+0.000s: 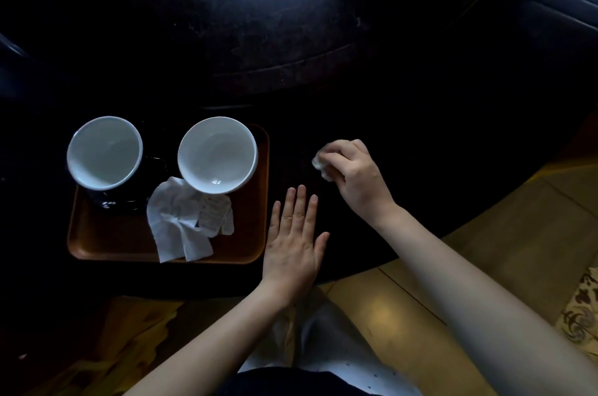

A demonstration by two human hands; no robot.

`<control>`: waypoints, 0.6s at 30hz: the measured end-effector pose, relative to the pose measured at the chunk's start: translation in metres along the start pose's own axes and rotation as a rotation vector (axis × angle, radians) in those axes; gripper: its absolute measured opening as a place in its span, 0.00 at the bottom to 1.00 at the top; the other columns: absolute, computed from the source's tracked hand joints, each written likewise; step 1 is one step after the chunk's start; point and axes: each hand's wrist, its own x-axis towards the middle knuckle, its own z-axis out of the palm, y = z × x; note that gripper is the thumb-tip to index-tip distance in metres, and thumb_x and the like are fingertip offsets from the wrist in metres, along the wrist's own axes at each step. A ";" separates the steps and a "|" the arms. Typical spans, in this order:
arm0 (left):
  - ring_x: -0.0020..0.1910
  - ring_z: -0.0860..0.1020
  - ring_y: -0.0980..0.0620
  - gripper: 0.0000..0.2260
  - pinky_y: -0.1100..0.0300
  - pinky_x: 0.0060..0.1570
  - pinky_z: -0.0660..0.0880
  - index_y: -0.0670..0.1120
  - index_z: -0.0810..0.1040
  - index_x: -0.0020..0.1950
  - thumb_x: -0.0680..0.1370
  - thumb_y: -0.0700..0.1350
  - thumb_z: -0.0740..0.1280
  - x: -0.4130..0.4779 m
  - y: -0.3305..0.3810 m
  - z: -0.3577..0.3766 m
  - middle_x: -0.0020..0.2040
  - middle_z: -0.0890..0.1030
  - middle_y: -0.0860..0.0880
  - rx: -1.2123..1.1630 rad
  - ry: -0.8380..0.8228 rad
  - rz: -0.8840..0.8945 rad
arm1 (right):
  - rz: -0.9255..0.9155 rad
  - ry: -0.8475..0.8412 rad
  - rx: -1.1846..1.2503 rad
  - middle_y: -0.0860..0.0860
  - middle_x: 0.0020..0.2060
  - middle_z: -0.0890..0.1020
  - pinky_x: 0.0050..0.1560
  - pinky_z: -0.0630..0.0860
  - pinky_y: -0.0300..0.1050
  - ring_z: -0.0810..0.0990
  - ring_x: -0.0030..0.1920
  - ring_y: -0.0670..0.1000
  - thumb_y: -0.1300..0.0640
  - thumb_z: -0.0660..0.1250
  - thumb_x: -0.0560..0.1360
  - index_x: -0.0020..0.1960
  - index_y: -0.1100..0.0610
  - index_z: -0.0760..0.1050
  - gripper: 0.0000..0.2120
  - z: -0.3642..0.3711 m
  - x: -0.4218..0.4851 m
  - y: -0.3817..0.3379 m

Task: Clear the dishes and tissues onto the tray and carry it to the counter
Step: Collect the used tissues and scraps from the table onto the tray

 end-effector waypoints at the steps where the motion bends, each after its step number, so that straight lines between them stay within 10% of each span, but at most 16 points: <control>1: 0.77 0.43 0.49 0.27 0.50 0.74 0.46 0.43 0.54 0.75 0.80 0.56 0.45 0.000 0.000 0.000 0.78 0.44 0.46 -0.001 0.000 -0.001 | -0.022 -0.004 -0.002 0.56 0.46 0.82 0.47 0.77 0.42 0.78 0.45 0.56 0.67 0.68 0.69 0.49 0.63 0.80 0.09 -0.001 0.000 0.000; 7: 0.77 0.48 0.47 0.27 0.50 0.74 0.46 0.43 0.54 0.75 0.80 0.56 0.46 0.000 0.000 -0.002 0.78 0.47 0.44 0.008 -0.020 0.003 | -0.082 -0.035 -0.008 0.55 0.40 0.82 0.42 0.78 0.44 0.78 0.41 0.55 0.63 0.63 0.73 0.44 0.62 0.81 0.08 -0.010 -0.009 0.005; 13: 0.76 0.51 0.46 0.27 0.49 0.73 0.49 0.43 0.55 0.75 0.80 0.55 0.45 0.001 0.000 -0.006 0.76 0.55 0.43 0.002 -0.039 0.000 | 0.795 0.190 0.785 0.51 0.40 0.84 0.43 0.76 0.34 0.81 0.40 0.43 0.65 0.68 0.72 0.44 0.56 0.82 0.07 -0.043 0.015 0.009; 18: 0.75 0.53 0.46 0.27 0.48 0.73 0.50 0.42 0.56 0.75 0.79 0.55 0.50 0.001 0.000 -0.006 0.76 0.56 0.41 -0.005 -0.023 0.007 | 0.782 0.000 0.742 0.47 0.38 0.83 0.39 0.76 0.32 0.81 0.38 0.41 0.62 0.67 0.72 0.44 0.52 0.80 0.06 -0.047 0.019 -0.001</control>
